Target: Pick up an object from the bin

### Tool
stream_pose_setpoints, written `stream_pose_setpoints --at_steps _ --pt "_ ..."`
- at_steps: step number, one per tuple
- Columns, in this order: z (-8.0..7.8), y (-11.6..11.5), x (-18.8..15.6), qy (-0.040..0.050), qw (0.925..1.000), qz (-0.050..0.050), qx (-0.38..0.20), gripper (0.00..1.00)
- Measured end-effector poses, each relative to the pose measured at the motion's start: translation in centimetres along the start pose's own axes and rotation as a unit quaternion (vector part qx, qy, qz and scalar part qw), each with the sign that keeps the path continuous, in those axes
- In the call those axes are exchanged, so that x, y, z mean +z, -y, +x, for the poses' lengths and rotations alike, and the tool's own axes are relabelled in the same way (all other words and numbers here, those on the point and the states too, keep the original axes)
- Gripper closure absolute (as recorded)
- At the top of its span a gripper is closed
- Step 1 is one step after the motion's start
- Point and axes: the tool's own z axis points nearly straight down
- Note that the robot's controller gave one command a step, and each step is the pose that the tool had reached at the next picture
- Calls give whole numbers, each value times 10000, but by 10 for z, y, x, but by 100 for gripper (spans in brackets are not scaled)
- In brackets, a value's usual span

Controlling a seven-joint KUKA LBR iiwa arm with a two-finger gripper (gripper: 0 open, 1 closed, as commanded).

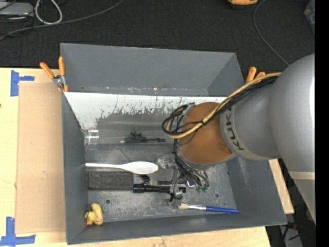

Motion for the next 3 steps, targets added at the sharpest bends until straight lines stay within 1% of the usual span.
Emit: stream_pose_setpoints --at_steps 1,2,3 --pt "-22 -39 -2 5 9986 -26 -523 100" --pt "-22 -39 -2 5 9986 -25 -524 100" --pt "-19 -40 -16 -58 9986 -28 -529 100"
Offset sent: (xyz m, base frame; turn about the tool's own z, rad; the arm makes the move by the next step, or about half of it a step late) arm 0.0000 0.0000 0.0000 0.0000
